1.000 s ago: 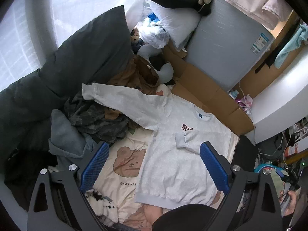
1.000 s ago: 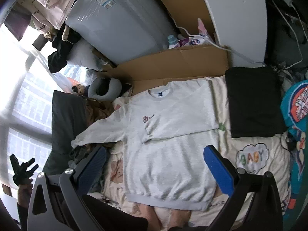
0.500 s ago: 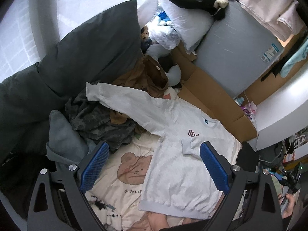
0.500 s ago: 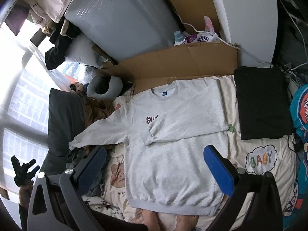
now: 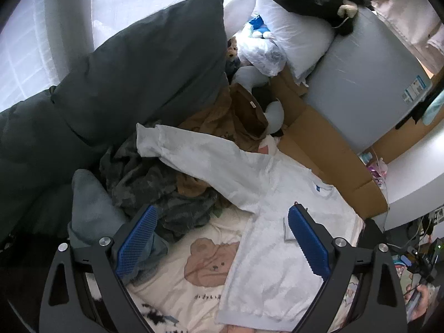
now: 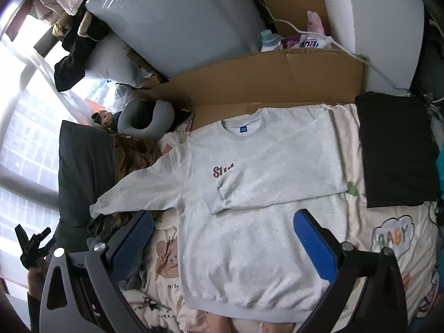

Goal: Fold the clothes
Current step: 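Move both open tools above the sweatshirt toward the unfolded sleeve, then reach the left tool to the other sleeve's ribbed cuff and close it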

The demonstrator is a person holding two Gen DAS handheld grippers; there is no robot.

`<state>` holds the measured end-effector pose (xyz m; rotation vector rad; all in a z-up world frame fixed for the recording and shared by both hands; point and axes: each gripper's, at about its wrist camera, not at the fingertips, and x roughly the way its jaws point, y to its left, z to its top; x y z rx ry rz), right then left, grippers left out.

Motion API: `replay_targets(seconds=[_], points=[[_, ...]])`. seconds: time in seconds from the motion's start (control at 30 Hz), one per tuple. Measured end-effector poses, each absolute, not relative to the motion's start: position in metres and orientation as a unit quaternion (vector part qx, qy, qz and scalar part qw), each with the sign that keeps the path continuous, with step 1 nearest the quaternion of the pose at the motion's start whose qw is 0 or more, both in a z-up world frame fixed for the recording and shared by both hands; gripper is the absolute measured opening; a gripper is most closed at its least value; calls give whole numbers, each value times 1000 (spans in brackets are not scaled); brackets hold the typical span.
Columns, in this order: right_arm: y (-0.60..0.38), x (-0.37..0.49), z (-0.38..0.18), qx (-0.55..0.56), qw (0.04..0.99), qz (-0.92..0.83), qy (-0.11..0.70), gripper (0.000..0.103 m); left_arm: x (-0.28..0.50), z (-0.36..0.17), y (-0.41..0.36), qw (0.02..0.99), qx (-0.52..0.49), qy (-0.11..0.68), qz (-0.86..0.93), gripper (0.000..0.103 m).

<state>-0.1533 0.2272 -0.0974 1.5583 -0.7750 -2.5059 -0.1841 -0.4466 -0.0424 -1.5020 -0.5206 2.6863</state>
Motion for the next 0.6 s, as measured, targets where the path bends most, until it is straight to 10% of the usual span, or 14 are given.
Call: replay_targets(seconds=[0.6], points=[[169,-201,-181,559,57,-802,-205,102,-219,-130,-540,-89,-446,-245,856,96]])
